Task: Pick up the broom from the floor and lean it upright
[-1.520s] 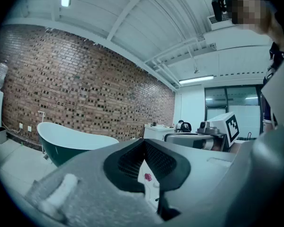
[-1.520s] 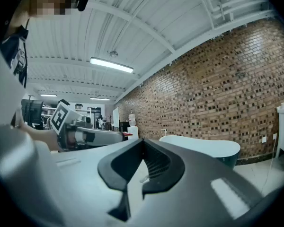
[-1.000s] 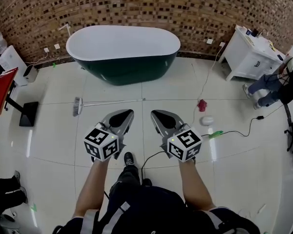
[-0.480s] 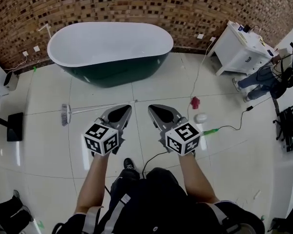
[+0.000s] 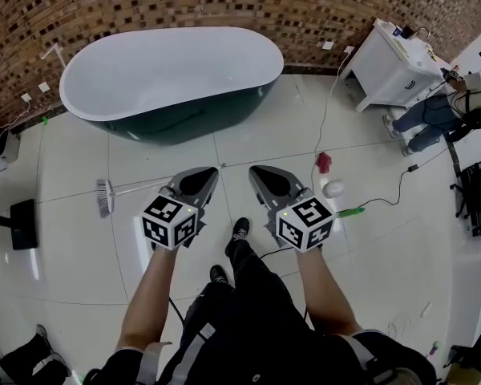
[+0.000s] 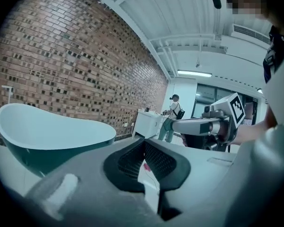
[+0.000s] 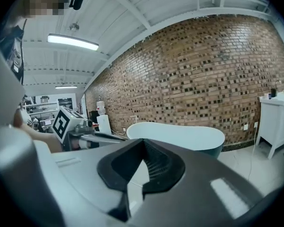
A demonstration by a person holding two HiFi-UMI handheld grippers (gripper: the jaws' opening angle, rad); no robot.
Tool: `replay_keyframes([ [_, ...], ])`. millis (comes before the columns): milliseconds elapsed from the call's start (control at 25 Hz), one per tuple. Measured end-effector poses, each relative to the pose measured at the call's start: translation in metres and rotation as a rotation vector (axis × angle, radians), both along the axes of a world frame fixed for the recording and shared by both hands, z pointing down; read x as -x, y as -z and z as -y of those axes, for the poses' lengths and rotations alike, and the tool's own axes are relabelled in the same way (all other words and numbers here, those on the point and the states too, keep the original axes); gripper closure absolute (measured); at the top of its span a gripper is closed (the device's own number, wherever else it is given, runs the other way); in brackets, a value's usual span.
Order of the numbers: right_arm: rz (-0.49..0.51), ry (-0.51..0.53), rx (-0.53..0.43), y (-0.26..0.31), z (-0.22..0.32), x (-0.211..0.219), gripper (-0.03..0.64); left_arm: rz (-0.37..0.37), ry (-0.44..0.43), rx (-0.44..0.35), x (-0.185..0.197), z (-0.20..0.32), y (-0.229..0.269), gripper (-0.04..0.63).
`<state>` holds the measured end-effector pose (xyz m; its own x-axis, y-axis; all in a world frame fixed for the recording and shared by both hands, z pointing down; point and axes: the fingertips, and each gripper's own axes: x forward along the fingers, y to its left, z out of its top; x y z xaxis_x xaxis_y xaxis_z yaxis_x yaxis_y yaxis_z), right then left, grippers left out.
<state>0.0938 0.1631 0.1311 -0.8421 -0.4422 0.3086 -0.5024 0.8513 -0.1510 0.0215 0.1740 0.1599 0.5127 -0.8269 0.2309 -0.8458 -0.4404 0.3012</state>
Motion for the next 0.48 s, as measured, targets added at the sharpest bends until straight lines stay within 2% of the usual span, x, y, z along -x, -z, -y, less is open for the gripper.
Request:
replay_keyframes([
  [240, 0.021, -0.013, 0.041, -0.037, 0.077, 0.016, 0.617, 0.082, -0.003, 0.039, 0.024, 0.078, -0.041, 0.598],
  [480, 0.016, -0.043, 0.080, -0.082, 0.159, 0.026, 0.617, 0.175, -0.079, 0.068, 0.020, 0.166, -0.092, 0.597],
])
